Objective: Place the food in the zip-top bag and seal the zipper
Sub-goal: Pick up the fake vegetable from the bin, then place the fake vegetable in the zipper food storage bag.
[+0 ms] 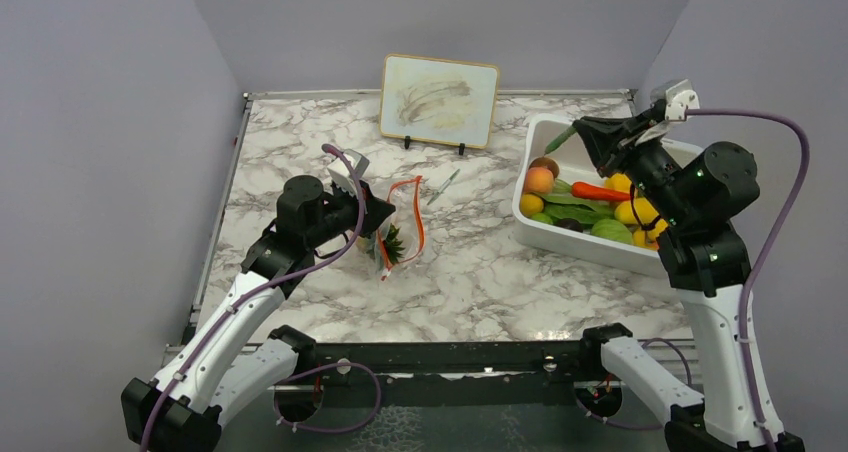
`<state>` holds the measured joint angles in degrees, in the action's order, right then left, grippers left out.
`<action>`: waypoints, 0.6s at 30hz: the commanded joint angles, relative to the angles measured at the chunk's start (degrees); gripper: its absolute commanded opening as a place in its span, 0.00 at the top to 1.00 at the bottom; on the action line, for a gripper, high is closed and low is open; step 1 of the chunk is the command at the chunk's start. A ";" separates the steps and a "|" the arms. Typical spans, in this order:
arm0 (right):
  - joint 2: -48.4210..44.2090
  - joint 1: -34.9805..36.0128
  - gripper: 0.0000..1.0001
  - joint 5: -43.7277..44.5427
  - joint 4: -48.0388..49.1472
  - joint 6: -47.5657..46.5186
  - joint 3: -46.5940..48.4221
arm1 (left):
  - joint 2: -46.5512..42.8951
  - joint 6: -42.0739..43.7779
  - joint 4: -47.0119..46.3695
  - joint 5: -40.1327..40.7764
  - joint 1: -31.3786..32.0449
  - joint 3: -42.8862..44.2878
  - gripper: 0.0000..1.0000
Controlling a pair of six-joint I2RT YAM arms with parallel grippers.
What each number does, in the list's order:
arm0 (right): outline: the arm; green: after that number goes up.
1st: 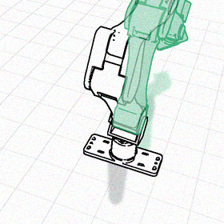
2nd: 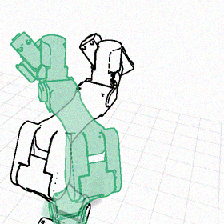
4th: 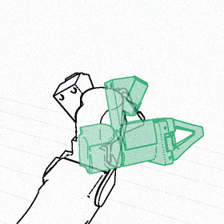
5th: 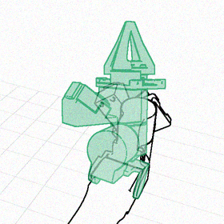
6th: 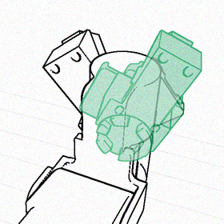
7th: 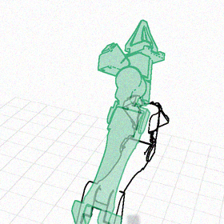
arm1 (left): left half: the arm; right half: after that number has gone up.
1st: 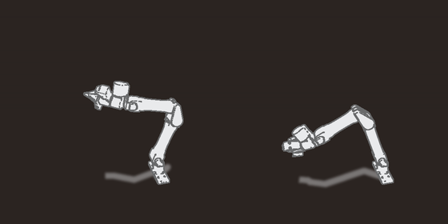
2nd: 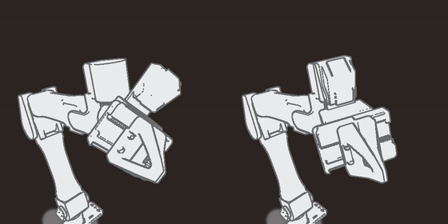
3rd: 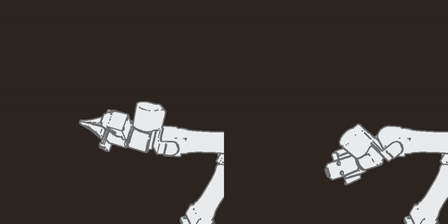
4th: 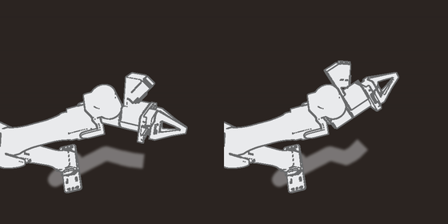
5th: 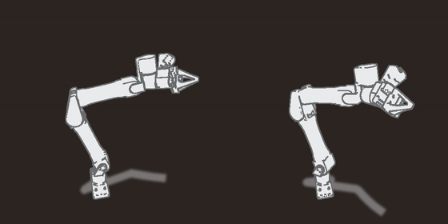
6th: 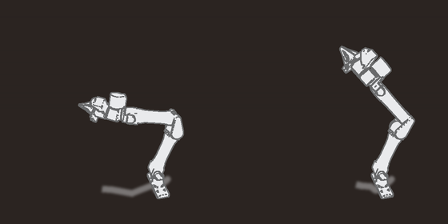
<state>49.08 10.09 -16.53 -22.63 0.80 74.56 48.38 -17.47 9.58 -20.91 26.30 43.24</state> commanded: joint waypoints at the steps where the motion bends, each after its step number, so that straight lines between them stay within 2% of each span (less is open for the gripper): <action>1: -3.35 0.37 0.99 -19.84 10.61 4.58 -4.59 | -0.67 -0.61 -1.54 0.95 -0.27 -0.40 1.00; 7: -6.20 0.37 0.99 -37.16 25.57 10.19 -14.47 | -0.86 -1.69 -2.30 1.46 -0.29 -0.59 1.00; 13: -7.25 0.32 0.99 -49.20 46.64 19.18 -24.61 | -0.79 -4.83 -3.79 0.02 -0.28 -0.17 1.00; 18: -8.06 0.46 0.99 -52.65 66.78 24.11 -33.63 | -0.28 -5.84 -3.24 -1.50 -0.28 0.94 1.00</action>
<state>42.28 10.17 -61.95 22.81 18.63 45.69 48.38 -21.39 8.47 -20.58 26.30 43.24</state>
